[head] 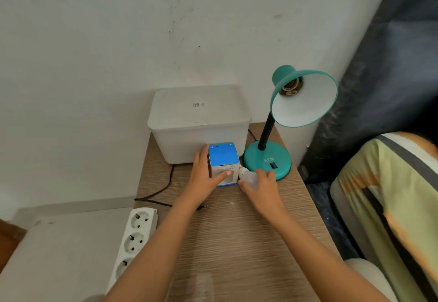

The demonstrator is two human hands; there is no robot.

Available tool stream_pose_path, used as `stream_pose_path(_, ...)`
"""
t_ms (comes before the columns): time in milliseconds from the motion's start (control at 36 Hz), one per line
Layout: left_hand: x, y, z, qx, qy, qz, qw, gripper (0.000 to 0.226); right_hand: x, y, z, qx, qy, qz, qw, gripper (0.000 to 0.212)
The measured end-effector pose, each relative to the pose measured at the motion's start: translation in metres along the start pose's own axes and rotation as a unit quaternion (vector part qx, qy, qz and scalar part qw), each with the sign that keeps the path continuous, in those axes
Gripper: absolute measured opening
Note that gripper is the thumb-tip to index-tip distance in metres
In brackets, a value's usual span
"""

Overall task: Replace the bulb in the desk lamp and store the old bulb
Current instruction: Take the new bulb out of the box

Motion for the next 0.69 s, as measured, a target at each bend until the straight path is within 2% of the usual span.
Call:
stream_pose_path(139, -0.001, 0.003, -0.005, 0.02, -0.008, -0.023, 1.0, 0.064, -0.002, -0.002, 0.0, -0.005, 0.008, -0.043, 0.999, 0.059)
stream_pose_path(250, -0.002, 0.002, -0.006, 0.016, -0.011, -0.02, 1.0, 0.071, -0.005, -0.004, -0.001, -0.019, 0.014, -0.062, 0.998, 0.057)
stream_pose_path(361, -0.003, 0.003, -0.006, 0.006, 0.014, -0.011, 1.0, 0.078, -0.016, 0.0, 0.003, -0.052, -0.016, -0.06, 0.997, 0.055)
stream_pose_path(472, -0.004, 0.004, -0.008, -0.001, 0.042, -0.001, 0.999, 0.081, -0.035, 0.02, 0.011, -0.139, -0.053, -0.013, 0.989, 0.044)
stream_pose_path(528, -0.006, 0.005, -0.01, -0.002, 0.049, -0.003, 0.999, 0.082, -0.041, 0.034, 0.014, -0.194, -0.046, -0.015, 0.98, 0.038)
stream_pose_path(694, -0.011, 0.011, -0.013, -0.016, 0.056, -0.019, 0.998, 0.087, -0.033, 0.068, 0.018, -0.325, 0.076, -0.126, 0.934, 0.042)
Point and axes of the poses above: each hand's wrist, its own z-axis towards the middle knuckle, its own x-axis out of the palm, y = z × x, the point moved 4 cm from there along z, towards the middle knuckle, and after that the axes turned 1 degree about -x, right-handed, at the moved point
